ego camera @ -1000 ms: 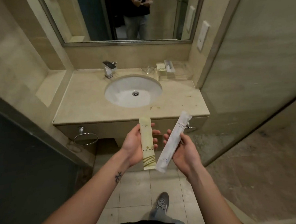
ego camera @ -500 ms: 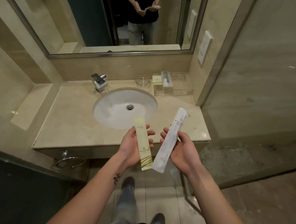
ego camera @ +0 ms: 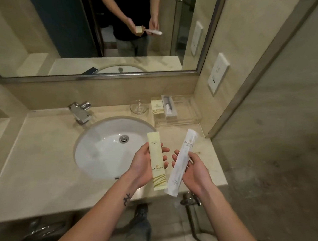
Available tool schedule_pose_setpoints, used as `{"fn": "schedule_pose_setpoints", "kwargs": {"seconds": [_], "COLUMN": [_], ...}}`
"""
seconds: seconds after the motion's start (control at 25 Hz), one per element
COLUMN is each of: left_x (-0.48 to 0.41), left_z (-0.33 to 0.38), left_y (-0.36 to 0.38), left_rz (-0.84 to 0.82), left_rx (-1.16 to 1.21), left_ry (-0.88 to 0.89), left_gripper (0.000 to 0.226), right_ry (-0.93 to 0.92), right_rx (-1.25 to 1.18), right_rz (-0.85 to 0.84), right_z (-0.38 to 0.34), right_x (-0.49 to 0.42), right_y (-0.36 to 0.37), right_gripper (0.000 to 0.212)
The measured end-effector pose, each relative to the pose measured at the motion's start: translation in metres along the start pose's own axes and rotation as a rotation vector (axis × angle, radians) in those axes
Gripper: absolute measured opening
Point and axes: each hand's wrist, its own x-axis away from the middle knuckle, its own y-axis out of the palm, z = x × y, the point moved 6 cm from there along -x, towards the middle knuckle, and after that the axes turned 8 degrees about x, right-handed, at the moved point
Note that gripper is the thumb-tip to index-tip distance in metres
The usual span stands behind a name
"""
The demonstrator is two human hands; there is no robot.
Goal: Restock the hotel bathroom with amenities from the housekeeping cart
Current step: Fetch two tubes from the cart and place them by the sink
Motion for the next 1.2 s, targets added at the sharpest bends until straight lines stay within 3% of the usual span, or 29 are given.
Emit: {"fn": "schedule_pose_setpoints", "kwargs": {"seconds": [0.2,0.36,0.64,0.84,1.2], "left_x": [-0.072,-0.122,-0.189,-0.247,-0.32], "left_z": [0.054,0.078,0.1,0.1,0.116], "left_y": [0.019,0.032,0.041,0.051,0.049], "left_rz": [0.04,0.087,0.166,0.198,0.361], "left_rx": [-0.089,-0.163,-0.221,-0.239,-0.343], "left_ry": [-0.018,-0.044,-0.062,0.028,0.112], "left_gripper": [0.049,0.037,0.03,0.027,0.031], "right_ry": [-0.002,-0.037,-0.049,-0.121,-0.204], "right_rx": [0.038,0.071,0.153,0.436,0.721], "right_rz": [0.083,0.167,0.162,0.108,0.272], "right_z": [-0.045,-0.077,-0.124,-0.16,-0.204], "right_x": [-0.059,-0.096,-0.161,-0.23,-0.308], "right_y": [0.035,0.05,0.055,0.046,0.038], "right_gripper": [0.036,0.032,0.026,0.026,0.014]}}
